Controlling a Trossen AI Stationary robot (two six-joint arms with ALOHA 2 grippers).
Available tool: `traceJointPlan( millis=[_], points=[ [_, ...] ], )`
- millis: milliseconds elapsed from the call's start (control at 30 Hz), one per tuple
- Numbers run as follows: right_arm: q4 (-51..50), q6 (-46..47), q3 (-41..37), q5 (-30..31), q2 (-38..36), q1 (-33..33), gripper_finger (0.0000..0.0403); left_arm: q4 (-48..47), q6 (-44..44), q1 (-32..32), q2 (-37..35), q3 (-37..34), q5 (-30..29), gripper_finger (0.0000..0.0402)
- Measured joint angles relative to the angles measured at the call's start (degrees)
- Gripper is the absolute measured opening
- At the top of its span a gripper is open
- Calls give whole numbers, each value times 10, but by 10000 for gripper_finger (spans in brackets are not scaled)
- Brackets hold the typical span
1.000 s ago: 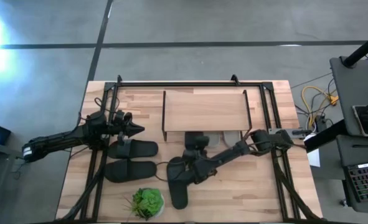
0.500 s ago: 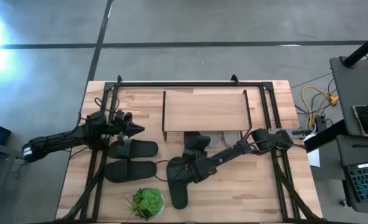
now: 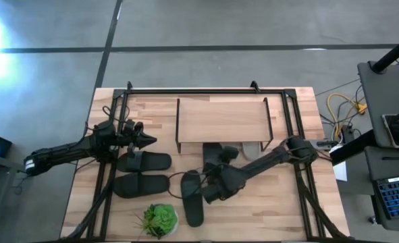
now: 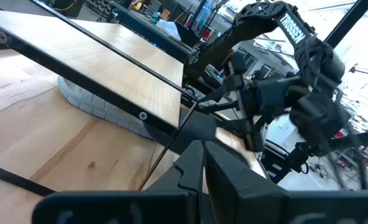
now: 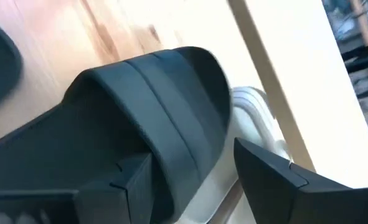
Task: Pick and place slides into the shelf
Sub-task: Put the black slipper under the shelf
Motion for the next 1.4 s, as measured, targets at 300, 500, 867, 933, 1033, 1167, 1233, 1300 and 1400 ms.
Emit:
traceJointPlan(
  millis=[300, 500, 867, 933, 1033, 1167, 1233, 1300, 1400],
  points=[
    [9, -9, -5, 0, -17, 2, 199, 0, 0, 0, 0, 0, 0, 2],
    [73, -79, -19, -1, 16, -5, 199, 0, 0, 0, 0, 0, 0, 2],
    [89, -147, -19, -70, 27, -2, 199, 0, 0, 0, 0, 0, 0, 2],
    [75, -130, -19, -70, 17, 6, 199, 0, 0, 0, 0, 0, 0, 2],
    [71, -125, -17, -80, -3, 21, 199, 0, 0, 0, 0, 0, 0, 2],
    [62, -105, -17, -151, -33, 39, 199, 0, 0, 0, 0, 0, 0, 2],
    [62, -72, -17, -176, -55, 53, 199, 0, 0, 0, 0, 0, 0, 2],
    [65, -35, -17, -191, -73, 70, 199, 0, 0, 0, 0, 0, 0, 2],
    [74, 42, -17, -229, -83, 87, 196, 0, 0, 0, 0, 0, 0, 2]
  ],
)
